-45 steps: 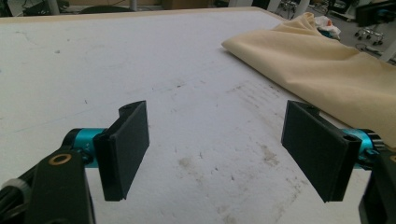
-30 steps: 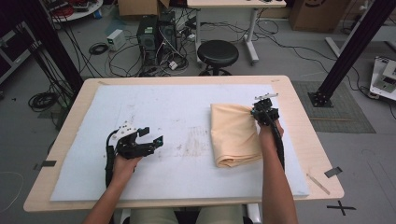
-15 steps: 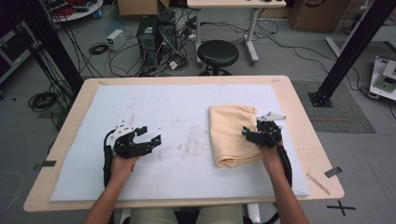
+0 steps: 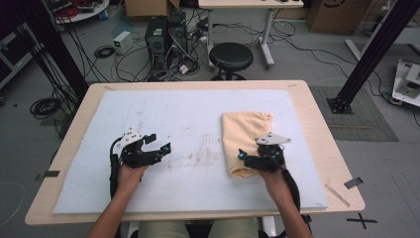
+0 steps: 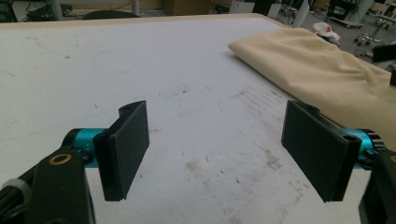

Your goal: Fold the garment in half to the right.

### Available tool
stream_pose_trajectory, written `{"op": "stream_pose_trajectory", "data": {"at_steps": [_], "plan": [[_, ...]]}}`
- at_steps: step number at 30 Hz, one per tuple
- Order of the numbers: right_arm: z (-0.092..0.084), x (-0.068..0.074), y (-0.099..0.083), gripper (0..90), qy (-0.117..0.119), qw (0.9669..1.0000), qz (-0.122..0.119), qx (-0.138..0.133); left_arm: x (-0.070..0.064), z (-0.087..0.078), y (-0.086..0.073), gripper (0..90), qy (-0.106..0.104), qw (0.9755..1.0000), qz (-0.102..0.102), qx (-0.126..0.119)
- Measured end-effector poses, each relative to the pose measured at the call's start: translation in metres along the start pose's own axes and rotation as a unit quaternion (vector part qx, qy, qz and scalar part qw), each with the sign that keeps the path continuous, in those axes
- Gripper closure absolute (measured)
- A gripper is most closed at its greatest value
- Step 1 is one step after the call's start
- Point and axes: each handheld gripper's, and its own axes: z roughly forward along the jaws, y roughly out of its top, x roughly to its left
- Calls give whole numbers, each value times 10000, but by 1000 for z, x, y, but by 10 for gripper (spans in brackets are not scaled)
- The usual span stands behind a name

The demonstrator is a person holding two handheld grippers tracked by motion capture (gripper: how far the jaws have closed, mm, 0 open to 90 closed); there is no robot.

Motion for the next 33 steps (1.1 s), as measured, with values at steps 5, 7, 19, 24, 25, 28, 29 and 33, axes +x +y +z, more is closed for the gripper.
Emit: {"op": "stream_pose_trajectory", "data": {"at_steps": [5,7,19,24,25,28,29,33], "plan": [[25,15,-13,275,-3,9973,92,733,1,-2,2,234,8,10000,-10,-37],[19,11,-13,274,148,9973,242,676,2,-2,2,234,24,10000,-23,-43],[-34,-36,-7,210,-382,9971,59,-662,4,-6,5,229,-92,9995,-78,-279],[-37,-46,-14,210,-418,9961,84,-770,4,-7,5,228,-77,9994,-18,-336],[-38,-47,-15,210,-423,9960,90,-776,4,-8,5,228,-73,9994,8,-335],[-39,-48,-15,210,-454,9956,127,-810,2,-10,5,228,-92,9993,78,-364],[-39,-49,-15,210,-463,9955,131,-814,2,-10,5,228,-107,9992,81,-367],[-42,-49,-17,210,-466,9953,181,-828,3,-14,6,228,-122,9991,100,-403]]}}
